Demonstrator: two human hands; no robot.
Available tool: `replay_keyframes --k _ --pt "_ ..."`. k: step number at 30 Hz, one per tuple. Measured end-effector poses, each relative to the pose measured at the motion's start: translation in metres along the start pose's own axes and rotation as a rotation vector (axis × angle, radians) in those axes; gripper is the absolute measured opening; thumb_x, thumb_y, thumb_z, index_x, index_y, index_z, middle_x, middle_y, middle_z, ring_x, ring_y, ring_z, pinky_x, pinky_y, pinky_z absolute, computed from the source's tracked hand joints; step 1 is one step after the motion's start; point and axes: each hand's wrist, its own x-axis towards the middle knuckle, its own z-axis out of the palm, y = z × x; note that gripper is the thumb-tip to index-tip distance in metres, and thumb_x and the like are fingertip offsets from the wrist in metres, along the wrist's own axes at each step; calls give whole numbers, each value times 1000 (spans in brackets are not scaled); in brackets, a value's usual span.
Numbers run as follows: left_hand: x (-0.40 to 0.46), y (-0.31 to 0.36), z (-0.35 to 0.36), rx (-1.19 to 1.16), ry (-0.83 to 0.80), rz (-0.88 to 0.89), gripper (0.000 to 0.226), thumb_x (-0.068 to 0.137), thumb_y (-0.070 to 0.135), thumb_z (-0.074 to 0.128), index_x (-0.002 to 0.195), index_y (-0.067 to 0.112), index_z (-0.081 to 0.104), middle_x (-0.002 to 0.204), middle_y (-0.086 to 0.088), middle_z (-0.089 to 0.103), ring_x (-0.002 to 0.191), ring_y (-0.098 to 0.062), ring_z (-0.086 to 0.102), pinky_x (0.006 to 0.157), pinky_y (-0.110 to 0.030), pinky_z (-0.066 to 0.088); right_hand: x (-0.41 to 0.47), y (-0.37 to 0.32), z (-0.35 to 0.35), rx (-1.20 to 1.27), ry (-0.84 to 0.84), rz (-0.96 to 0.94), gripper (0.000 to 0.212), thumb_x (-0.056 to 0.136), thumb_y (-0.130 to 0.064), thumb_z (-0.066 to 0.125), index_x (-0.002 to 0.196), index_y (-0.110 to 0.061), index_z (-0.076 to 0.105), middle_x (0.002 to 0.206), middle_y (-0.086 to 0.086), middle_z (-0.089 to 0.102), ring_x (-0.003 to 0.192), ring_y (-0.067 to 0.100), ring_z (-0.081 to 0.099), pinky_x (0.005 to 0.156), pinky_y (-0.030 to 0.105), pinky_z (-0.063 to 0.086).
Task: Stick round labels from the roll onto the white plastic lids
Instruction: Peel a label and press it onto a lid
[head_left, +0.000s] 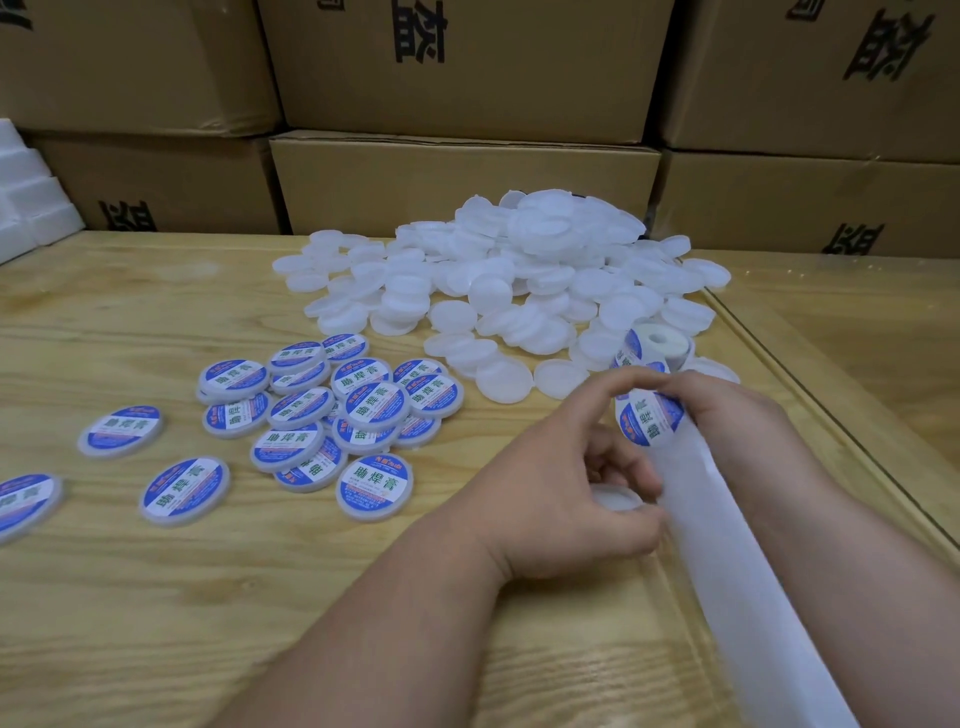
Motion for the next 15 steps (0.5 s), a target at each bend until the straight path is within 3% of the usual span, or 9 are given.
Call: replay_keyframes --k 3,5,7,9,11,15 --pt "5 -4 2 162 161 -8 70 80 18 73 127 59 41 90 16 70 78 -2 62 74 -12 48 3 -4 1 40 0 43 29 84 -22 69 105 -3 74 96 24 73 77 26 64 72 38 47" --pt "8 -8 1 382 292 -18 60 85 24 71 127 55 41 94 22 63 92 -2 55 82 -20 46 3 -2 -1 5 6 5 18 87 -19 69 95 -5 76 78 12 75 60 18 67 54 25 51" --pt "9 -11 -3 557 361 -61 54 86 32 69 130 50 44 112 22 57 111 -7 48 99 -31 41 -3 -1 -1 -1 9 -45 12 89 -15 69 86 -5 74 63 4 72 45 12 63 37 19 43" --pt "7 -12 -4 655 329 -155 56 83 38 61 135 47 43 129 16 50 125 -13 38 111 -35 31 -4 1 0 -18 -5 -70 14 90 -14 68 91 0 72 64 6 72 47 15 63 38 21 44" --pt "5 -10 -2 723 259 -242 65 74 42 49 137 48 38 135 13 42 128 -15 28 112 -34 20 -4 2 3 -56 -26 -85 17 89 -14 68 95 2 71 71 10 73 53 19 64 44 25 47" --pt "6 -8 -1 762 236 -303 65 77 37 48 140 46 36 140 10 42 130 -19 30 111 -36 19 -6 4 7 -146 -69 -109 29 79 -24 69 92 2 70 86 28 70 63 24 61 59 34 47"
